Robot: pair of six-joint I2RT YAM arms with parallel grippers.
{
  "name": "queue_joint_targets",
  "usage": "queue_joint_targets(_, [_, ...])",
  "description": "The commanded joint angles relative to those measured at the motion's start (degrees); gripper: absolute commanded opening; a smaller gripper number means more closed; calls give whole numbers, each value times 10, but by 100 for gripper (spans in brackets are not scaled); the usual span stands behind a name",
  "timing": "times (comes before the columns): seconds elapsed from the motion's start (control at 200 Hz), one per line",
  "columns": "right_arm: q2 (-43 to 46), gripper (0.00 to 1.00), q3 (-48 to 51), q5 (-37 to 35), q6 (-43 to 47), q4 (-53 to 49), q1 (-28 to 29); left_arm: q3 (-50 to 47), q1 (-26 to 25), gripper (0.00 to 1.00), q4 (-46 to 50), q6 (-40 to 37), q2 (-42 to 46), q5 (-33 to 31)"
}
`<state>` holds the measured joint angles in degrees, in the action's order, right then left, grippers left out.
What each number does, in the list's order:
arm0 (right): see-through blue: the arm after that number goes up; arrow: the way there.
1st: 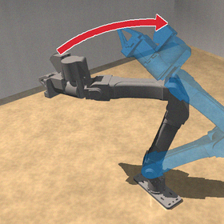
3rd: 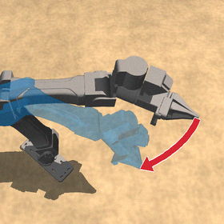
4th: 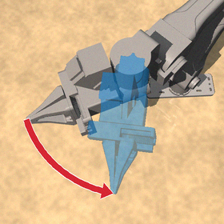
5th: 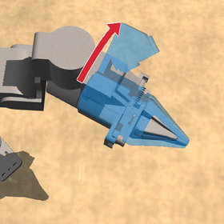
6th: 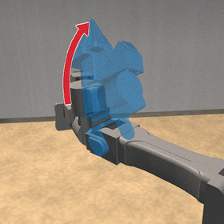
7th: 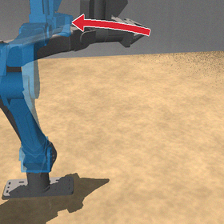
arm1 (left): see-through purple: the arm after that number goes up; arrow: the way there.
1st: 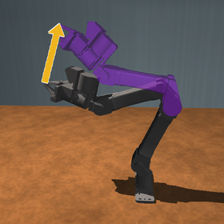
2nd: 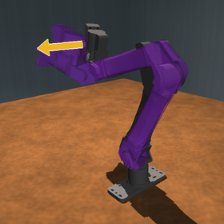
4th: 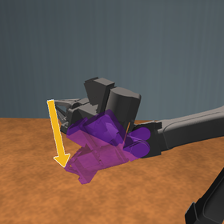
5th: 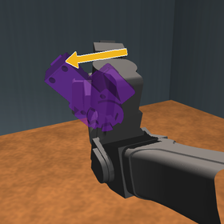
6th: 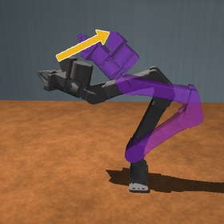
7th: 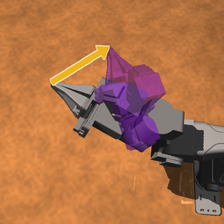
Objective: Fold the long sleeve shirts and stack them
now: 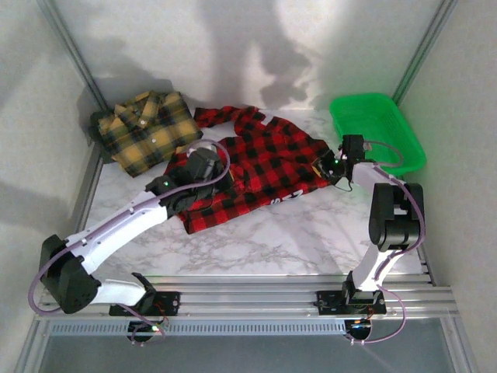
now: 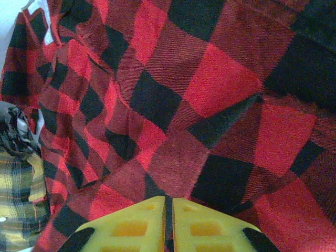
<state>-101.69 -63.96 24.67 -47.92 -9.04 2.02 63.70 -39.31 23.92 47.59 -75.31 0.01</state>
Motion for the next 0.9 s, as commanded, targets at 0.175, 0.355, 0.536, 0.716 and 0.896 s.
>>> queue_joint_targets(0.175, [18, 14, -62, -1, 62, -81, 18, -102, -21, 3, -43, 35, 78, -20])
queue_joint_targets(0.355, [-5, 15, -85, 10, 84, -107, 46, -157, -25, 5, -40, 29, 105, -48])
queue_joint_targets(0.536, [-40, 16, -116, 11, 111, -138, 71, -145, -24, 4, -12, -2, 63, -66])
queue_joint_targets(0.716, [-56, 16, -118, 3, 126, -151, 87, -133, -23, 4, 29, -29, 30, -108])
queue_joint_targets(0.896, [-73, 16, -123, -28, 147, -172, 102, -123, -17, 4, 48, -53, -7, -130])
